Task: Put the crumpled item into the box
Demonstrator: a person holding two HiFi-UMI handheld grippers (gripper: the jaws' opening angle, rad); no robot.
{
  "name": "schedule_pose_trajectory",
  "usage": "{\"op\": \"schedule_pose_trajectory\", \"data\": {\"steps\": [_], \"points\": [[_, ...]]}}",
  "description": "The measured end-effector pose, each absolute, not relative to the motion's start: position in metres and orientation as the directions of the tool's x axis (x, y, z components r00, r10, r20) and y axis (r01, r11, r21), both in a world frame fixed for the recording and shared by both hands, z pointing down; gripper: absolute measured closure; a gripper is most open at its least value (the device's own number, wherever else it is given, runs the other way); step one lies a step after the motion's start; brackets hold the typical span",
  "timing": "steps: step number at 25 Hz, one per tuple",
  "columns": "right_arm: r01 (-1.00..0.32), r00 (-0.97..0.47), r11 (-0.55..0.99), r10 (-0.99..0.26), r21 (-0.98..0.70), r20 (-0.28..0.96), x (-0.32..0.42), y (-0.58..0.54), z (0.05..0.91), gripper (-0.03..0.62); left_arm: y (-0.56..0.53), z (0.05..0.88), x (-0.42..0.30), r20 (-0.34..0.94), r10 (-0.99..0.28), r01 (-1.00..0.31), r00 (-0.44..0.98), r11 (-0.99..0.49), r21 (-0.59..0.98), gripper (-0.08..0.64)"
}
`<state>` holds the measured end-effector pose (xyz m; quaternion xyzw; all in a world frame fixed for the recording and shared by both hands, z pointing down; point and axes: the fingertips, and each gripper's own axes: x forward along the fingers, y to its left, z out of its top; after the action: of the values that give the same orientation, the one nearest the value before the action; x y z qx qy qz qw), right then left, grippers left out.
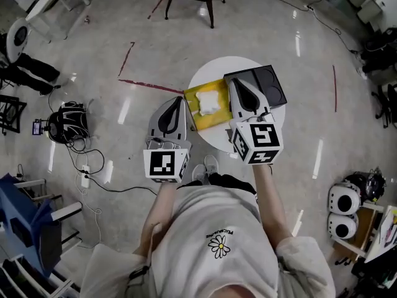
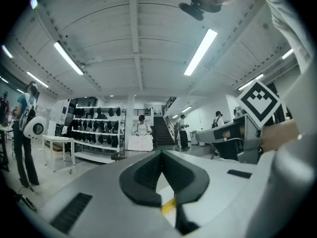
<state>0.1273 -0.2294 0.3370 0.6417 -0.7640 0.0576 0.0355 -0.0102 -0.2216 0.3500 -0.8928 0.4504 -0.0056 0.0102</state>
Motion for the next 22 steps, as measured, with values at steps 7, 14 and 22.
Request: {"op": "schedule_pose_trajectory", "data": {"steps": [7,14,22], "points": [[-0.996,-0.082,0.084,-0.992,0.015,0.101,0.139,-0.189,0.335,0.589,-0.212,0.334,0.004,-0.030,-0.780,-0.780,0.624,-0.622,-0.071,0.558],[-0.999,-0.052,0.053,-0.991,0.007,0.120,0.144,-0.166,0.348,0.589,-0.203,0.329,0.011,-0.021,-0.767,-0.766,0.642,-0.638,-0.079,0.558],[-0.999,-0.042,0.043,-0.994,0.003,0.096,0.152,-0.161,0.339,0.589,-0.200,0.324,0.013,-0.042,-0.770,-0.769,0.637,-0.632,-0.096,0.558]]}}
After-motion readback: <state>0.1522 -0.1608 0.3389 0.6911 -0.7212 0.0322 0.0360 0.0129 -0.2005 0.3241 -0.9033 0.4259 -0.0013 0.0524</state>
